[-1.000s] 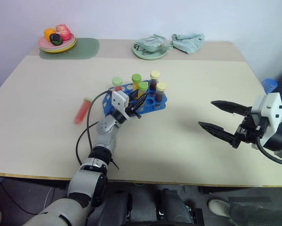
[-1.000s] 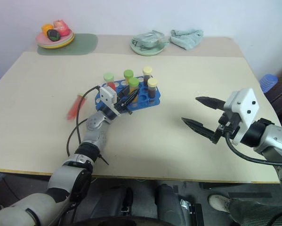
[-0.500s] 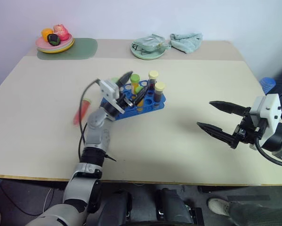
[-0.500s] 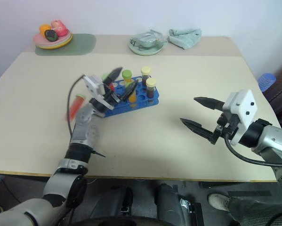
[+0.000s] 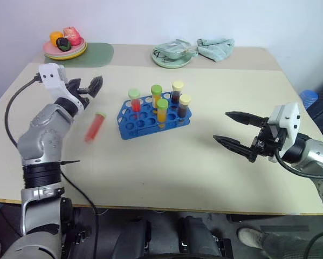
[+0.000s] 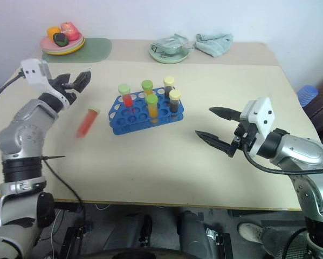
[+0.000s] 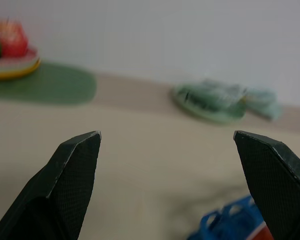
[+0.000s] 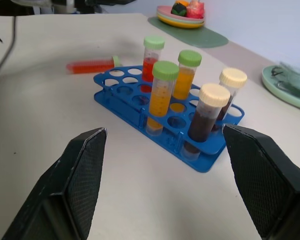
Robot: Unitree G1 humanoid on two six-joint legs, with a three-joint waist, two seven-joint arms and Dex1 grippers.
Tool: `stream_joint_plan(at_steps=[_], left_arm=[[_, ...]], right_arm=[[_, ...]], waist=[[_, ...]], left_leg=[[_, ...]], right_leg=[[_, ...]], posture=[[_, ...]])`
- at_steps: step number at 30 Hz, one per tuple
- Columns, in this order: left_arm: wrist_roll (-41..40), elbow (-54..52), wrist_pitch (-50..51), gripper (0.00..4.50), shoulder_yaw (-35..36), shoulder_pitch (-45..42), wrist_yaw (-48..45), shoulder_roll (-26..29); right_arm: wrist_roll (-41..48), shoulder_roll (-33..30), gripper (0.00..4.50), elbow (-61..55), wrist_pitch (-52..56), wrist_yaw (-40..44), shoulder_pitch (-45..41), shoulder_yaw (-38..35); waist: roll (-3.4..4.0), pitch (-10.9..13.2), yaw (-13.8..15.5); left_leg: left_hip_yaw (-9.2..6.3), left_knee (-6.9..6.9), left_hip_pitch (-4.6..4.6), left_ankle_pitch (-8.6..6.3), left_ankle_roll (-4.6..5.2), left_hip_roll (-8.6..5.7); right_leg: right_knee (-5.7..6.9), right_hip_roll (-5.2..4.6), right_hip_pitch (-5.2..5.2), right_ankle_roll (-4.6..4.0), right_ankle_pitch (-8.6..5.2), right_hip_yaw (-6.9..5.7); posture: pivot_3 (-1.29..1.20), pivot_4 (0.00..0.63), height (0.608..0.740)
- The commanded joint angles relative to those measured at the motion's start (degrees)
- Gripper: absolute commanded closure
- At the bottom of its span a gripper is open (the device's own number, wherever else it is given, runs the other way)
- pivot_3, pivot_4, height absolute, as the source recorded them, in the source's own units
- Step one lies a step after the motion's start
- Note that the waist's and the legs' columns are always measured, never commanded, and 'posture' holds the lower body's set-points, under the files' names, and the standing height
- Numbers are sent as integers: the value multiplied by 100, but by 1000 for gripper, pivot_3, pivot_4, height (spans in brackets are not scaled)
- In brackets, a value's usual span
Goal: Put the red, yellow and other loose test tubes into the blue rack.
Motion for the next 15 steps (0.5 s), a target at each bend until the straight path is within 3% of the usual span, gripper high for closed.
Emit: stream_joint_plan(at_steps=[1,3,9,15], left_arm=[[115,-87,1561,165,-592,-404,-279,695],[52,66,2308,165,-792,-615,-465,931],[327,814,3276,165,-1215,-1189,-756,1072],[974,2112,3252,165,-1572,-1853,-682,865]], right_arm=[[-85,51,719,26,-231,76,-59,-22],[-121,82,719,57,-294,106,-32,-18],[-178,145,719,70,-388,119,43,-27],[-146,166,719,-112,-302,-11,145,-122]], waist=[[0,1,-8],[-1,1,-5],[-1,1,-10],[-1,1,-4]], left_leg=[[0,-1,-1,1,-2,0],[0,-1,0,2,-3,-1],[0,-1,0,5,-8,-1],[0,-1,-1,5,-9,-1]], right_leg=[[2,1,-3,0,0,1],[4,1,-3,0,0,1],[6,0,-4,-1,0,2],[8,1,-7,-1,0,2]], posture=[[0,150,740],[0,150,740],[0,150,740],[0,150,740]])
